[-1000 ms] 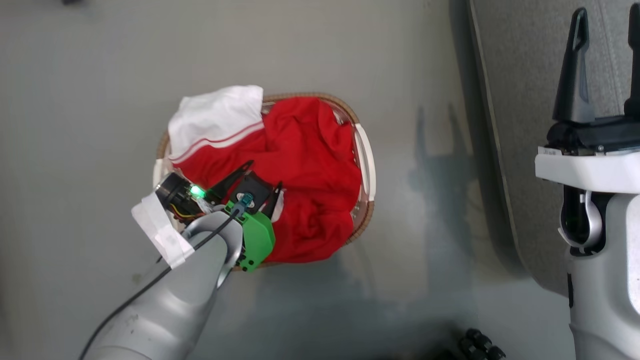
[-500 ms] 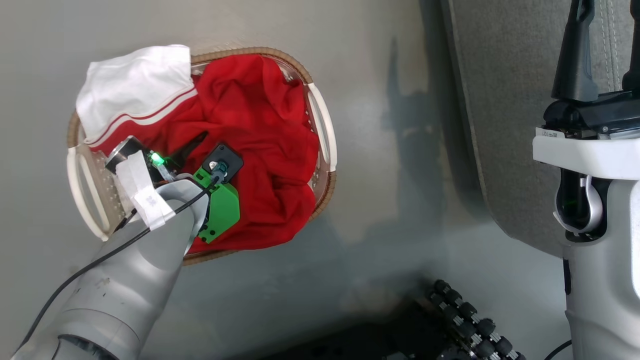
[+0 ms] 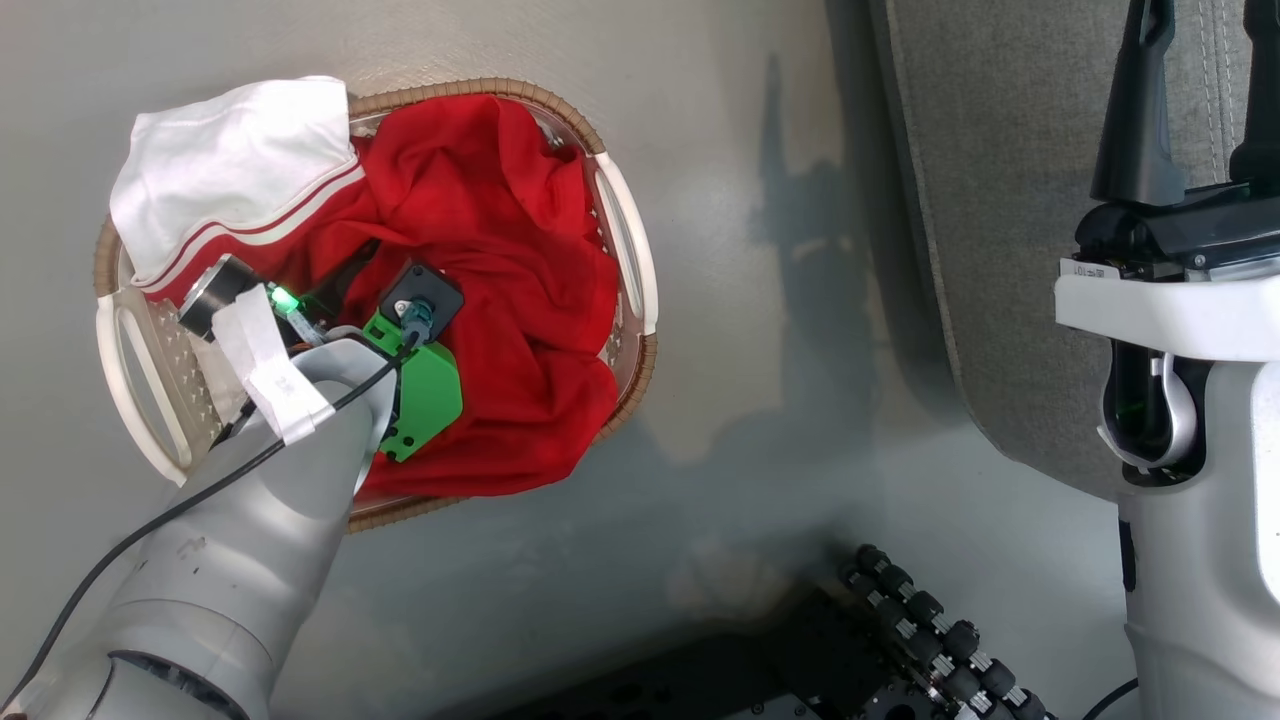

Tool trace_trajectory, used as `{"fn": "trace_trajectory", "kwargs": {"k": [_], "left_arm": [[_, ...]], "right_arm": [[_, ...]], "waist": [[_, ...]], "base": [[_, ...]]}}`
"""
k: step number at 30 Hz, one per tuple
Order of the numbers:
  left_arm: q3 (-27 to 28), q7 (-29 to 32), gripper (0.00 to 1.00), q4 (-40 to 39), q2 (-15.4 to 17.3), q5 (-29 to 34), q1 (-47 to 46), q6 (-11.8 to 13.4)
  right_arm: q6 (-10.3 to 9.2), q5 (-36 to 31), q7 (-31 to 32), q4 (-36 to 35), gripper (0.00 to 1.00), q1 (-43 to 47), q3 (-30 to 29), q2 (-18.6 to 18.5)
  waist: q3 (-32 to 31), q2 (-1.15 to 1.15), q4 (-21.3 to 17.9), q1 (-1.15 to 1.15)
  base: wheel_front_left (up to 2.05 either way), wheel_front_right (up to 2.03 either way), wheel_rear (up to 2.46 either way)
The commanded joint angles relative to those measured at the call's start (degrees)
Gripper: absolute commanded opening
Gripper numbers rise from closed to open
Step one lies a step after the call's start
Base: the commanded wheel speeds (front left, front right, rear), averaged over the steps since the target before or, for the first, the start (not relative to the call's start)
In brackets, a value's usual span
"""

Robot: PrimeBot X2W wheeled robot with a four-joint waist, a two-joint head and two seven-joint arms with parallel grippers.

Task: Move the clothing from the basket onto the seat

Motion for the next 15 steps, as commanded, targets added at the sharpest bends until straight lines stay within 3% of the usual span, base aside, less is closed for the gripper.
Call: {"fn": "trace_trajectory", "kwargs": {"k": [1,3,5,15], "left_arm": [[0.34,0.61,0.61,0.45,0.01,-0.59,-0.96,-0.09],[0.4,1.51,0.35,0.9,-0.19,-0.95,-1.01,0.14],[0.41,2.05,0.0,1.17,-0.14,-1.38,-1.02,0.33],[0.44,0.12,0.0,1.35,-1.62,-2.99,0.45,-0.55]], "right_arm": [[-0.04,0.41,-0.12,0.0,1.0,-0.18,0.14,-0.16],[-0.04,0.37,-0.12,0.01,1.0,-0.02,0.27,-0.16],[-0.04,0.3,-0.12,0.13,1.0,0.19,0.35,-0.16],[-0.04,-1.11,-0.12,1.2,1.0,1.44,-0.16,-0.16]], "waist": [[-0.01,0.0,-0.06,0.0],[-0.07,0.0,-0.09,0.0],[-0.18,0.0,-0.07,0.0],[-3.12,0.0,1.56,0.0]], "base": [[0.0,0.0,0.0],[0.0,0.0,0.0],[0.0,0.0,0.0],[0.0,0.0,0.0]]}}
